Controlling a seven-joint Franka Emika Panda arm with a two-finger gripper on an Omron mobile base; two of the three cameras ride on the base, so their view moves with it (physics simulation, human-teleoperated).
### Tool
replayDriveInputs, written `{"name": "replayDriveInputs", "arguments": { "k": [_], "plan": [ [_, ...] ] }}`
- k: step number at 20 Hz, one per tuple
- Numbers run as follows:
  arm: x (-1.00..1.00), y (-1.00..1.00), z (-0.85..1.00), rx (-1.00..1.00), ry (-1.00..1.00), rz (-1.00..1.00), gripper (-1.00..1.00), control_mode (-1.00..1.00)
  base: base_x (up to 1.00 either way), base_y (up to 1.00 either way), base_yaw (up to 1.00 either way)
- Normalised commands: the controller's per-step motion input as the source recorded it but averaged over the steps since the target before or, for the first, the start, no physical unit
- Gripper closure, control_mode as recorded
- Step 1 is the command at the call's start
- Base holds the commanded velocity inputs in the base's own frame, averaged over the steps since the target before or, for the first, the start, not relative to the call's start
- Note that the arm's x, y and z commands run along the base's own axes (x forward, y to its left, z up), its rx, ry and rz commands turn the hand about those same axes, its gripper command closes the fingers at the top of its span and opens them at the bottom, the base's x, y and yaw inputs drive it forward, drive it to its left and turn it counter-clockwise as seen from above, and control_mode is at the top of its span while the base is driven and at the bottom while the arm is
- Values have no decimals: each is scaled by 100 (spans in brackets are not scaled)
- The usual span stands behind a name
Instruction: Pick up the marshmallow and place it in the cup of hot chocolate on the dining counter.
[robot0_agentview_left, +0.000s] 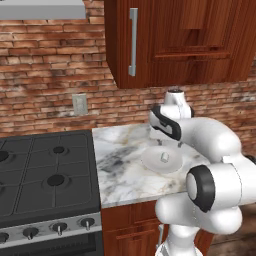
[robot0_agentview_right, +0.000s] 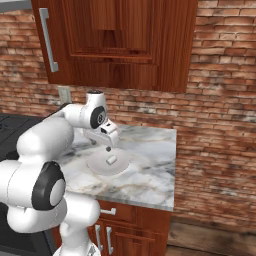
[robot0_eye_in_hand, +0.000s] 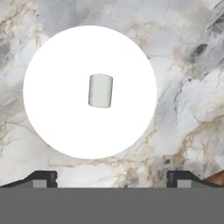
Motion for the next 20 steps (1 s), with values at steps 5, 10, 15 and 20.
{"name": "replayDriveInputs", "arguments": {
  "k": [5, 10, 15, 20],
  "plan": [
    [20, -2, -34, 0, 1, -1, -100, -100, 0, 0, 0],
    [29, 0, -30, 0, 3, 0, -100, -100, 0, 0, 0],
    [34, -2, -14, 2, 5, -1, -100, -100, 0, 0, 0],
    [20, -6, -20, 0, 5, -1, -100, -100, 0, 0, 0]
  ]
}}
